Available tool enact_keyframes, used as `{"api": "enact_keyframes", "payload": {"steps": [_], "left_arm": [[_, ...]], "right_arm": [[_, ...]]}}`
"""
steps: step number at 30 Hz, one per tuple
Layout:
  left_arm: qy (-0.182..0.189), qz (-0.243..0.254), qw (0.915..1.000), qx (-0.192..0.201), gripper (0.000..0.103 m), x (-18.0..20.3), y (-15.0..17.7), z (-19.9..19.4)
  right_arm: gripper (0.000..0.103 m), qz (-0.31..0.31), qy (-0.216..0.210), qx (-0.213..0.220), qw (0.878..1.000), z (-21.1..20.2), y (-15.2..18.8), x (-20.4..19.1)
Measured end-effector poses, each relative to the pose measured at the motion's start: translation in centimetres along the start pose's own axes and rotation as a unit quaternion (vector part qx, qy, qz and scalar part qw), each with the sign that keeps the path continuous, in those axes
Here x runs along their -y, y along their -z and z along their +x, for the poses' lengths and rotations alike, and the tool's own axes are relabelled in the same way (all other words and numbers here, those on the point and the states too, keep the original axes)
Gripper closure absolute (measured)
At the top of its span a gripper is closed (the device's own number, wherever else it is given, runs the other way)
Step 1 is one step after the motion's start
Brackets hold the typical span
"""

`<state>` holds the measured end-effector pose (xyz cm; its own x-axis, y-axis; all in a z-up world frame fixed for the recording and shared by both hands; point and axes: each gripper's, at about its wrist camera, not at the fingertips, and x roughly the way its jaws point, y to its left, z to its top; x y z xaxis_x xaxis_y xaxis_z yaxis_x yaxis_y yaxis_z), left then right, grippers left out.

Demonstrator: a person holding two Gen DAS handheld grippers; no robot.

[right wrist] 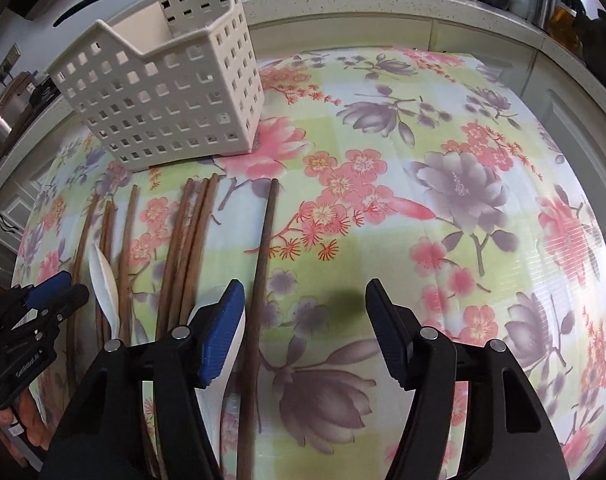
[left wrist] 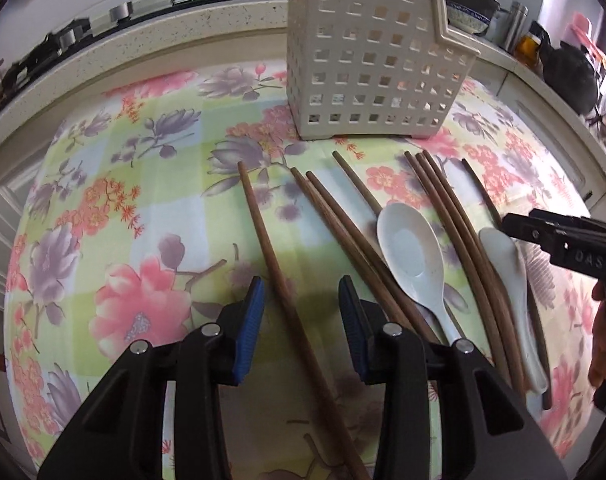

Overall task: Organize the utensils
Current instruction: 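Grasp a wooden chopstick with the left tool while the right tool grasps another, then lift both chopsticks upright and lower them into the white holder, opening both tools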

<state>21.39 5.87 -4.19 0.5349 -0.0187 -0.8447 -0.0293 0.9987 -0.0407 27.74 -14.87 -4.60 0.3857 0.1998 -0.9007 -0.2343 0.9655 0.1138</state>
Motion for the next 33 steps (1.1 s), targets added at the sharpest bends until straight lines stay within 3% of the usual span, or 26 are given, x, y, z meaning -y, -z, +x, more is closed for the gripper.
{"api": "enact_keyframes", "payload": {"steps": [3, 5, 7, 9, 10, 13, 16, 22, 33], "left_arm": [[-0.015, 0.017, 0.9997, 0.002, 0.067, 0.6, 0.0, 0.3], [-0.02, 0.025, 0.9995, 0.004, 0.071, 0.9, 0.0, 0.3], [-0.019, 0.028, 0.9994, 0.004, 0.078, 1.1, -0.2, 0.3], [-0.019, 0.03, 0.9994, 0.003, 0.094, 1.0, -0.3, 0.4], [-0.016, 0.028, 0.9995, 0.001, 0.095, 0.9, -0.4, 0.4], [0.01, 0.018, 0.9998, -0.006, 0.096, 0.2, -0.7, 0.3], [0.045, -0.003, 0.999, -0.004, 0.096, -0.9, -0.7, -0.3], [0.051, -0.005, 0.9985, 0.019, 0.097, -1.7, -0.8, -2.9], [0.069, -0.006, 0.9889, 0.131, 0.097, -2.1, -2.3, -11.9]], "right_arm": [[0.044, -0.024, 0.027, -0.005, 0.999, 0.4, -0.1, -0.9], [0.051, -0.042, 0.027, 0.0, 0.999, 0.3, 0.0, -1.4], [0.065, -0.058, 0.018, 0.002, 0.998, 0.2, 0.2, -1.8], [0.076, -0.063, 0.011, 0.007, 0.998, 0.1, 0.4, -1.8], [0.084, -0.063, 0.01, 0.008, 0.998, 0.0, 0.5, -1.8], [0.092, -0.049, -0.006, 0.012, 0.999, -0.1, 0.5, -0.9], [0.094, -0.035, -0.028, 0.017, 0.999, -0.6, 0.6, -0.1], [0.094, -0.022, -0.043, 0.056, 0.997, -3.5, 0.7, 0.2], [0.094, -0.009, -0.066, 0.149, 0.987, -11.7, 0.1, 0.5]]}}
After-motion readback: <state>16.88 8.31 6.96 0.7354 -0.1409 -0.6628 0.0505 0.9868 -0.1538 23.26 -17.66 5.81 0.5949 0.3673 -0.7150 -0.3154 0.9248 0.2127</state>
